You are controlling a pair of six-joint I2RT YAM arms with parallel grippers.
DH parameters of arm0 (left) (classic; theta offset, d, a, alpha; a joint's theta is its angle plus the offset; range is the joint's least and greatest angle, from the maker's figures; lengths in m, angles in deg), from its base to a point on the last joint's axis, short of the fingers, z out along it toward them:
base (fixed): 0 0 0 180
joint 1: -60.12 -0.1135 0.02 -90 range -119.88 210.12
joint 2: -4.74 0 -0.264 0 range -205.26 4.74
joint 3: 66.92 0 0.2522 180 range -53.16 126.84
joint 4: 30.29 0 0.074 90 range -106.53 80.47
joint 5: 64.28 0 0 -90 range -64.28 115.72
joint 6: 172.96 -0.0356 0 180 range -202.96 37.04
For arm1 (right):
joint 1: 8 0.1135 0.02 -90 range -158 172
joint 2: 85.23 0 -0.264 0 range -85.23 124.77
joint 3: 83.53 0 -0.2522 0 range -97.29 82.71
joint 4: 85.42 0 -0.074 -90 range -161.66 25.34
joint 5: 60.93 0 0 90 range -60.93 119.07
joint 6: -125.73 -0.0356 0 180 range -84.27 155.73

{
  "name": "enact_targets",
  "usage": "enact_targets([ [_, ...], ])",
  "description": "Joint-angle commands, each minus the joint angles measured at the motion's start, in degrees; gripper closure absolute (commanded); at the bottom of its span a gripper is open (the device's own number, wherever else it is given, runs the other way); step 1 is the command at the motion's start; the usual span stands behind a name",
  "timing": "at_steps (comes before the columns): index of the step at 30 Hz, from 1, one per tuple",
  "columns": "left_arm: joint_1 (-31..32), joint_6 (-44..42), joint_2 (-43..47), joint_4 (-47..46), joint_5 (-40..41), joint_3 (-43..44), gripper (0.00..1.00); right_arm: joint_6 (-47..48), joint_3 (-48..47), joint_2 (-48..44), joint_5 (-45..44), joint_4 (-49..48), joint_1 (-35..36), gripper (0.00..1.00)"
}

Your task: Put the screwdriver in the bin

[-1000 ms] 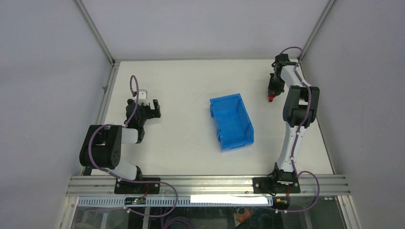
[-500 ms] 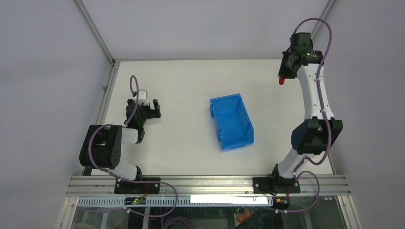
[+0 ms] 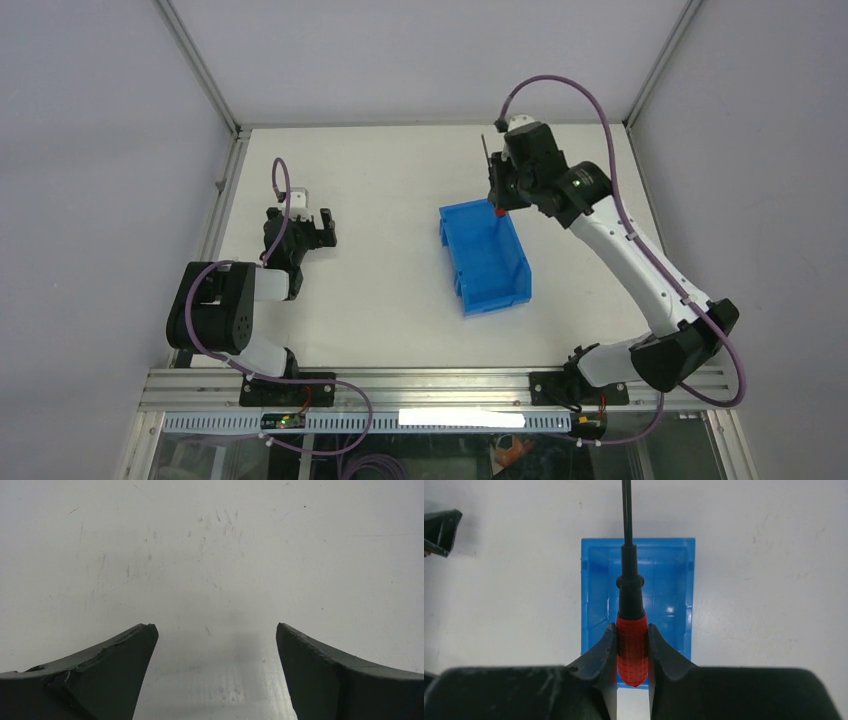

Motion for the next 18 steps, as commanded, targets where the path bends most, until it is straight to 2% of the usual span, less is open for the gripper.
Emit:
enact_targets([
  [1,0.62,0.93,1.61,-1.5,-0.5,-0.05,0.01,-5.56,8.98,-2.71,-3.44,-8.41,4.09,0.87],
  [10,0.65,0.93,1.65,-1.5,-0.49,-0.05,0.01,-9.69,29.46,-4.0,-4.41,-18.1,11.21,0.86],
  [18,0.61,0.93,1.57,-1.5,-0.49,-0.05,0.01,-11.16,36.06,0.4,-6.95,-22.33,11.5,0.81],
])
